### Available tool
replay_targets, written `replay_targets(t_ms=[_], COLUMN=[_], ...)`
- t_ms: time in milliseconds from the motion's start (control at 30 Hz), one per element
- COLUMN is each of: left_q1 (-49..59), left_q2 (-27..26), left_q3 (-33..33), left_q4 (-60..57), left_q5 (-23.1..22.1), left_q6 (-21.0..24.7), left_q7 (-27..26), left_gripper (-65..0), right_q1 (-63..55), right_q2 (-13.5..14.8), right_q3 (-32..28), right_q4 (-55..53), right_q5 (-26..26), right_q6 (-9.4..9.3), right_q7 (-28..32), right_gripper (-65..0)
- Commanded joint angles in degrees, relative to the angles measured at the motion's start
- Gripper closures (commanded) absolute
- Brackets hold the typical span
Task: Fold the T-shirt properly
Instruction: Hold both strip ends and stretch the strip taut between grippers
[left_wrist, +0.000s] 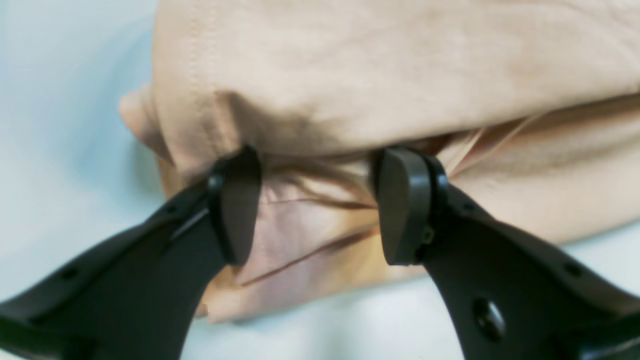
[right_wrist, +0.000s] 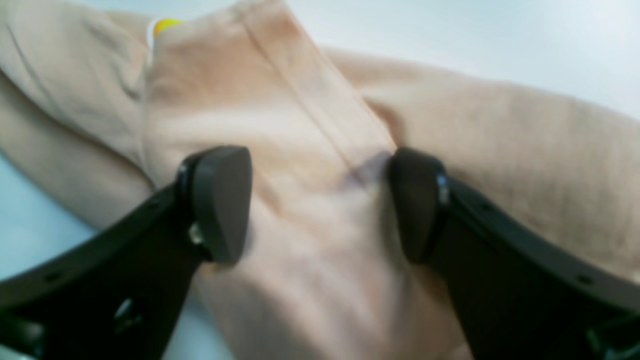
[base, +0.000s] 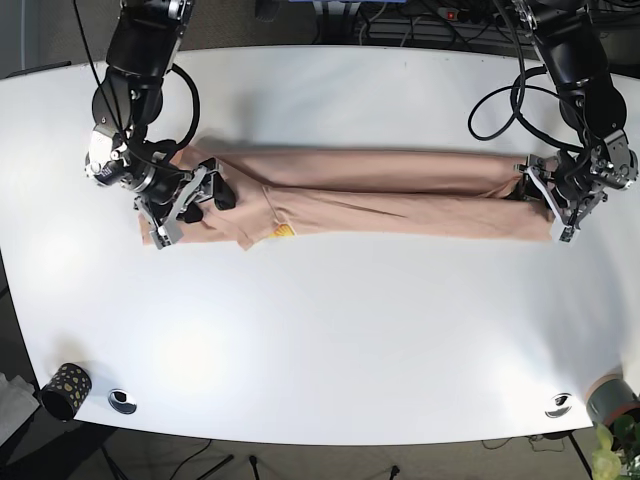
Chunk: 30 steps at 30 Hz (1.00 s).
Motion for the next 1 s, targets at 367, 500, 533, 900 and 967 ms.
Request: replay_targets(t_ms=[367,500,533,900,967], left_q1=[4.7,5.0,4.7,-2.4,-3.6], left_q2=[0.9,0.9,0.9,1.0,1.0], left_q3=[-9.7,-11.7,-12.6,-14.5,-14.6], left_q4=[10.1,14.7,15.4,9.9,7.2], left_q5=[-3.7,-7.5,-8.4,-10.7,-11.7], left_q6=[-0.1,-0.1,-0.1,-0.1,-0.1], left_q7=[5.1,6.1,7.3,12.3,12.2], left_gripper=[-34.9,-35.1,-35.1,-50.1,-50.3], right_q1=[1.0,0.5,0.5,0.2,0.2], right_q2=[1.6,0.1,0.0,-0.3,-0.3], right_q3=[0.4,0.3,0.3,0.0,0.0], right_q4=[4.6,8.0,8.9,10.7,10.7], right_q5=[-3.3,-3.4,-3.4,-3.4,-3.4], right_q6=[-1.87,-1.87,-1.87,-1.87,-1.87], right_q7=[-3.3,-4.3,-4.8,-6.0,-6.0], right_gripper=[-43.0,-43.0,-43.0,-43.0,-43.0])
